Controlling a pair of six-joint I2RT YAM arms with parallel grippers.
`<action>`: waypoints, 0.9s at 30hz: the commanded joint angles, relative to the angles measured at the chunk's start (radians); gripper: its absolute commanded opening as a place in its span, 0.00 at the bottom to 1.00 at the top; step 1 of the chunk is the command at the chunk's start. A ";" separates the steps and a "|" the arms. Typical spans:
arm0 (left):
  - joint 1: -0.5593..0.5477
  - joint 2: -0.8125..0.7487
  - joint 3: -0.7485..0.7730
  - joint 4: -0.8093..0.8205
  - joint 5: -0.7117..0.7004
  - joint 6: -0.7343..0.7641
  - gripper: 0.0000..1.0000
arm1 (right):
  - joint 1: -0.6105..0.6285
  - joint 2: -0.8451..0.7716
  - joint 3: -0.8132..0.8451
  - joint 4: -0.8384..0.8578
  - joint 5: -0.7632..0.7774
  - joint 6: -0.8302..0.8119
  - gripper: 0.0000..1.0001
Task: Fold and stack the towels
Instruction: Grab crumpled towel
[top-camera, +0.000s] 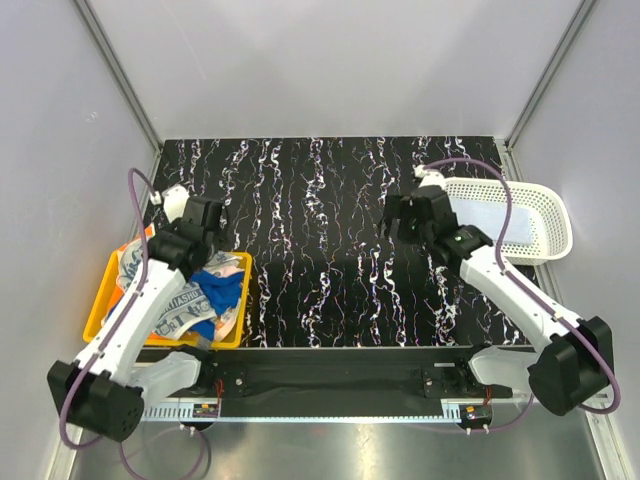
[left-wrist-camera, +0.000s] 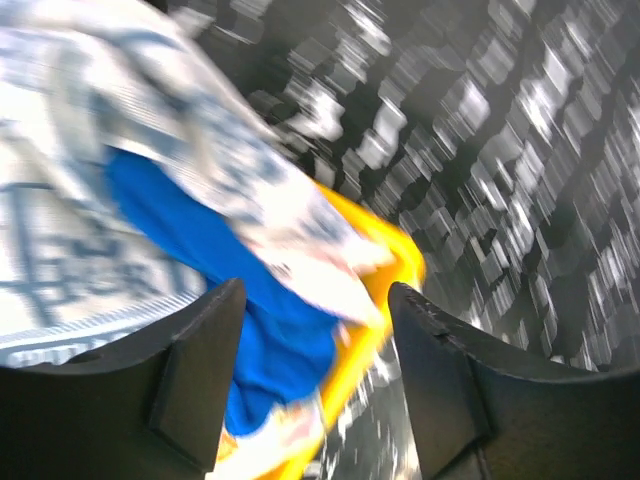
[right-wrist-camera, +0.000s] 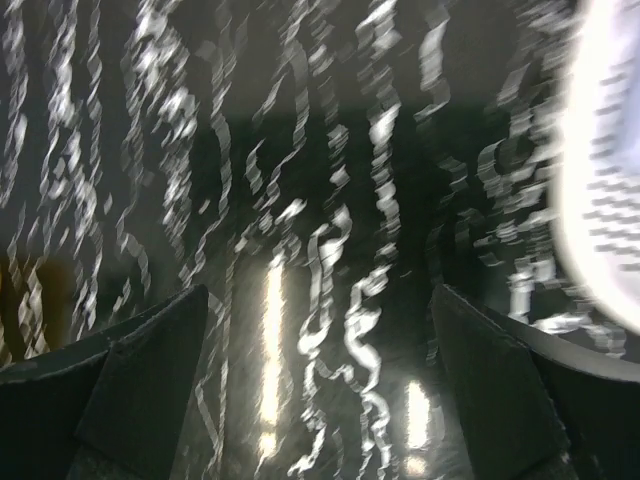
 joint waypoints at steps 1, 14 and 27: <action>0.071 0.074 0.073 -0.044 -0.238 -0.152 0.66 | 0.047 -0.028 -0.058 0.121 -0.156 0.046 1.00; 0.379 0.323 0.087 0.075 -0.189 -0.147 0.67 | 0.049 -0.109 -0.165 0.187 -0.262 0.030 1.00; 0.441 0.188 0.166 0.052 -0.099 -0.030 0.00 | 0.050 -0.126 -0.181 0.192 -0.276 0.026 1.00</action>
